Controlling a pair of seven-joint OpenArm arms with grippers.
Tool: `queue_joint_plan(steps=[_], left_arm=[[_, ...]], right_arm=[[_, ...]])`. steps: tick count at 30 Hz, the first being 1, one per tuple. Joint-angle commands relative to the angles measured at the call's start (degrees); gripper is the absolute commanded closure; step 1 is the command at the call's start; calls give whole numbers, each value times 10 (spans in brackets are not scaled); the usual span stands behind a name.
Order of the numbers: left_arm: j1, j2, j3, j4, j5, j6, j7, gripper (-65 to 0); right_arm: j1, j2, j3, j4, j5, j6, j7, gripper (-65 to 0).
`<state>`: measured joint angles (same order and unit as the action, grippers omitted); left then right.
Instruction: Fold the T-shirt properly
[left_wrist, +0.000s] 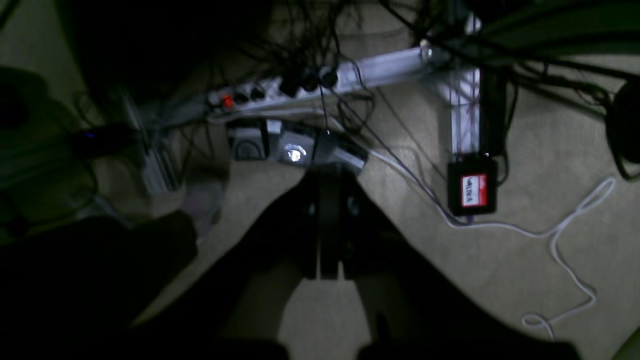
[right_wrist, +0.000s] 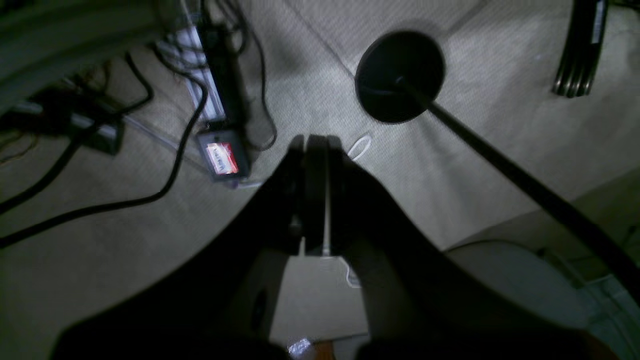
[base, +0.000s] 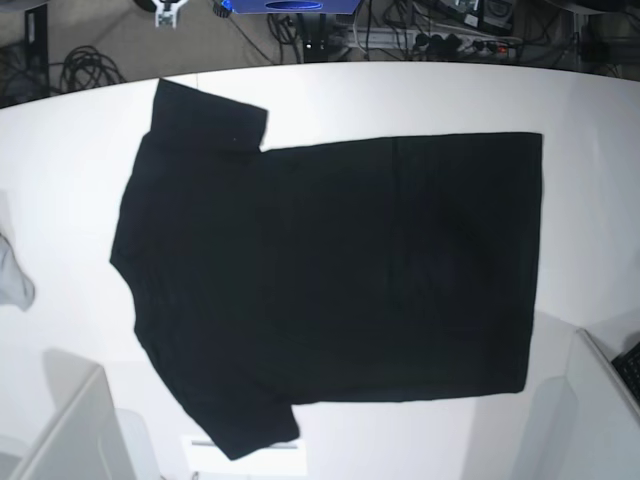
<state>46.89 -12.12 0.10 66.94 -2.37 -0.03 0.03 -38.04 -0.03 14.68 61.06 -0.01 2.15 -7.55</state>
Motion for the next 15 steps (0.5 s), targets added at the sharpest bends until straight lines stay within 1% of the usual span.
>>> queue_joint_plan(steps=[1, 3, 4, 7, 10, 12, 15], left_arm=[[19, -11, -2, 28, 0, 4, -4, 0], [45, -11, -8, 72, -1, 6, -4, 0], [58, -12, -21, 99, -1, 6, -4, 0], [102, -4, -74, 170, 7, 6, -3, 0], [141, -6, -82, 235, 6, 6, -3, 0], [166, -14, -99, 284, 6, 6, -3, 0], [196, -15, -125, 353, 0, 6, -4, 0]], right_arm=[[-17, 3, 12, 25, 1, -1, 6, 0], [-33, -9, 37, 64, 1, -1, 5, 0], [-40, -18, 57, 88, 1, -1, 3, 0], [-61, -35, 95, 168, 1, -1, -31, 0], [-80, -46, 114, 248, 1, -1, -63, 0], [-86, -54, 127, 299, 1, -1, -72, 0], [-89, -62, 144, 377, 1, -1, -88, 0]])
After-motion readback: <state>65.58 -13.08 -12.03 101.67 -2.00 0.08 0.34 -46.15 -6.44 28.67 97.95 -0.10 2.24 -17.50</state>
